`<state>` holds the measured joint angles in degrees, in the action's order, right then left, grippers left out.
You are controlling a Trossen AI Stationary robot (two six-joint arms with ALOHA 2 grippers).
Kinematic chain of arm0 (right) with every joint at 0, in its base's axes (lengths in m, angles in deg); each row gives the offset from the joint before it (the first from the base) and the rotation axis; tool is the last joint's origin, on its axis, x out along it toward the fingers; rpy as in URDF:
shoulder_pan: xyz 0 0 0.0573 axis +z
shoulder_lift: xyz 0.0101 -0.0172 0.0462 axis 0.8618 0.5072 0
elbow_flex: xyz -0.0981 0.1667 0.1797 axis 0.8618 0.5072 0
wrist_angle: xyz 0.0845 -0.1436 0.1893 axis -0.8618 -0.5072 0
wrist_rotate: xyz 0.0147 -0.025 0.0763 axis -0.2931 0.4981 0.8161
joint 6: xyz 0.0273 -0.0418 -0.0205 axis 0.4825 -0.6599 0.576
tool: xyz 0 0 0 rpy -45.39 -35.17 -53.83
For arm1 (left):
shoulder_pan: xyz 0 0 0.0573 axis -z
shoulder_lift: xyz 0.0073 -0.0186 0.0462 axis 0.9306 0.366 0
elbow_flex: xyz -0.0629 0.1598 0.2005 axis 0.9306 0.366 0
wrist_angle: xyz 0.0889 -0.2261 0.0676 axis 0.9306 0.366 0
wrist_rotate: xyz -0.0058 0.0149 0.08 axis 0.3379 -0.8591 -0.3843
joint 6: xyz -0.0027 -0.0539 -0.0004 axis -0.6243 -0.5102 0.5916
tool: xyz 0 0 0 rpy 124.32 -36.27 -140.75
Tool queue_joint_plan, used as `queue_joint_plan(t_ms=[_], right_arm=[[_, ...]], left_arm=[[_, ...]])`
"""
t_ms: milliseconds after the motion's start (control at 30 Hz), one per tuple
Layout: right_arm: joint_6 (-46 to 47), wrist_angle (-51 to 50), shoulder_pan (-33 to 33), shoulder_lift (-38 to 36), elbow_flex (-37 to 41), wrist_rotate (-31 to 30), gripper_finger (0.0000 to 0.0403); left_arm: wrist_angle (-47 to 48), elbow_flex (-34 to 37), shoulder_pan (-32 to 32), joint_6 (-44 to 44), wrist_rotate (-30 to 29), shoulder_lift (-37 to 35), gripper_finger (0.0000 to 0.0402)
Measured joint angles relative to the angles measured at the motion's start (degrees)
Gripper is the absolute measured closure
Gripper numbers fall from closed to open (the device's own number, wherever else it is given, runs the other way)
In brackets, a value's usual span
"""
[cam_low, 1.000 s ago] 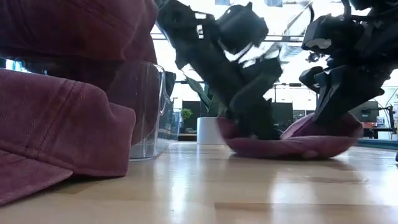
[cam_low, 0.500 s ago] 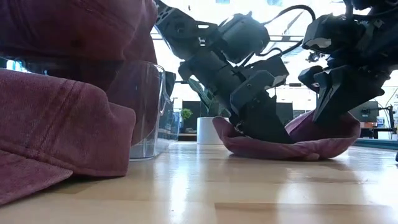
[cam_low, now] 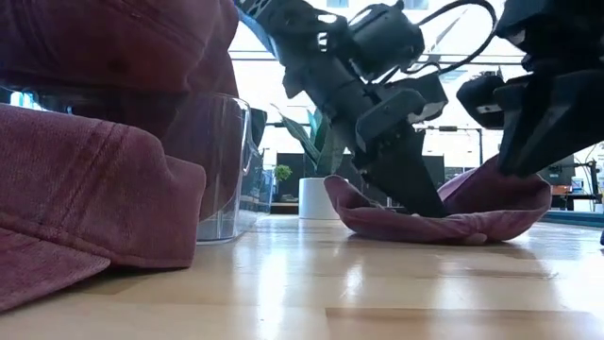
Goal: Pick & Place hat
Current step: Put the top red cap into the bottom transparent bin
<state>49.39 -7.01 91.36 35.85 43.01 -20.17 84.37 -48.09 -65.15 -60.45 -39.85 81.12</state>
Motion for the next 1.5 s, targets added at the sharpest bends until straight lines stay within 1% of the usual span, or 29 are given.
queue_joint_plan(t_ms=[133,233,367,433,600,700,833,933,967,1000,1067,1167,1233,1333,1433,1500], right_arm=[[-2.58,0.65,1.84,0.04,0.00,-0.91,0.0291],[-4.82,0.92,2.68,1.09,0.00,-1.85,0.0263],[-8.23,1.19,3.00,5.42,0.00,-4.36,0.0246],[-10.38,1.33,3.00,7.69,0.00,-6.11,0.0246],[-13.58,3.63,2.09,11.53,-0.02,-6.83,0.0266],[-13.68,4.34,0.93,12.65,-0.09,-6.71,0.0287],[-12.98,4.61,0.05,12.68,-0.11,-6.54,0.0336],[-11.86,4.41,-0.02,11.27,-0.04,-5.78,0.0385],[-11.16,4.43,-0.04,10.47,-0.04,-5.08,0.0393],[-10.35,4.45,-0.04,9.48,-0.04,-4.42,0.0395],[-8.08,4.51,-0.26,7.47,-0.04,-2.54,0.0384],[-3.91,4.54,-1.13,4.65,-0.04,-1.29,0.0370],[-1.74,4.72,-2.13,3.74,-0.04,0.20,0.0369],[0.22,4.11,-3.56,3.78,-0.04,3.08,0.0377],[-0.18,4.55,-3.83,3.64,-0.04,2.18,0.0388],[0.23,4.51,-4.08,3.56,-0.03,3.12,0.0392]], left_arm=[[7.68,-4.22,0.00,0.07,-3.59,0.00,0.0264],[9.45,-4.74,0.00,-1.49,-6.98,-0.09,0.0264],[9.15,-4.73,-0.02,-2.60,-12.41,-0.07,0.0264],[7.27,-3.70,-0.04,-2.60,-13.08,-0.07,0.0264],[1.44,0.41,-0.04,-2.54,-12.77,-0.07,0.0264],[0.91,1.13,-0.04,-2.16,-12.36,-0.07,0.0264],[0.69,1.42,-0.07,-0.98,-11.22,-0.09,0.0264],[0.68,1.45,-0.04,0.95,-9.94,-0.09,0.0264],[0.68,1.45,-0.02,1.60,-9.29,-0.09,0.0264],[0.68,1.47,0.00,2.06,-8.88,-0.09,0.0264],[0.66,1.47,0.00,3.10,-7.61,-0.09,0.0264],[0.66,1.49,0.07,4.62,-7.62,-0.09,0.0264],[0.66,1.49,0.07,5.50,-7.91,-0.09,0.0264],[0.67,1.49,0.07,7.70,-10.25,-0.09,0.0264],[1.59,1.49,0.22,10.51,-13.68,-0.21,0.0265],[1.81,1.48,0.91,12.60,-15.36,-0.24,0.0274]])
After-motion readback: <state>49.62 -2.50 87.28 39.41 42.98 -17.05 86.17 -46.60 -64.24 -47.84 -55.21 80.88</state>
